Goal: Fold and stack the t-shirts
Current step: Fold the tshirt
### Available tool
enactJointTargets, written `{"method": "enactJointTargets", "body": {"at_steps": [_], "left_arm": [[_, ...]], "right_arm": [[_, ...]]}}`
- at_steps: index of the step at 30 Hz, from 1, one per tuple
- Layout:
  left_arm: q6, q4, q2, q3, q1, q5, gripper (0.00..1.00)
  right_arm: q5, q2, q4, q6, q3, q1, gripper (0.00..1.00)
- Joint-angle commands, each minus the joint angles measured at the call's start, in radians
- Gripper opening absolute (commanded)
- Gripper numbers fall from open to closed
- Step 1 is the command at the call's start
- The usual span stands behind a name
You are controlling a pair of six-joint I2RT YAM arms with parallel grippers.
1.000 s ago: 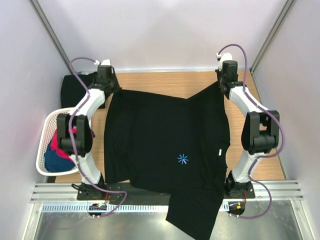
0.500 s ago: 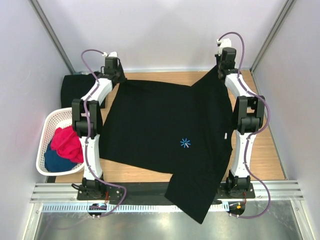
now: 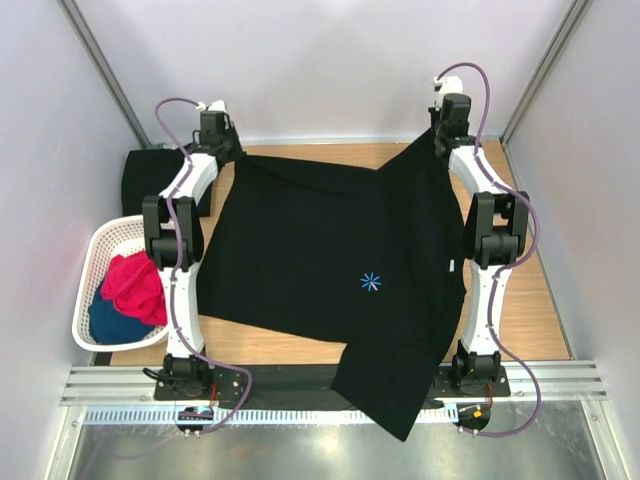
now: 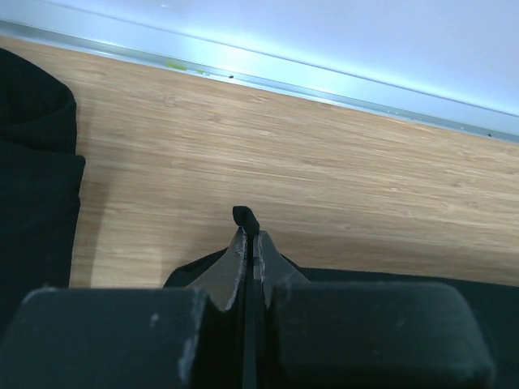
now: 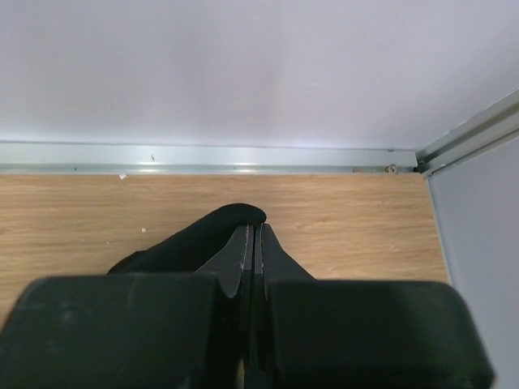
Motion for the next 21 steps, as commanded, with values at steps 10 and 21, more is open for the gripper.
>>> {"method": "enactJointTargets", "body": {"at_steps": [10, 21], "left_arm": [[0.041, 0.066, 0.106, 0.130, 0.021, 0.126, 0.00], [0.084, 0.057, 0.049, 0.075, 0.034, 0.120, 0.00]], "right_arm": [[0.003, -0.211, -0.091, -0.021, -0.050, 0.010, 0.01], [0.067, -0.360, -0.185, -0.093, -0.170, 0.068, 0.01]]}}
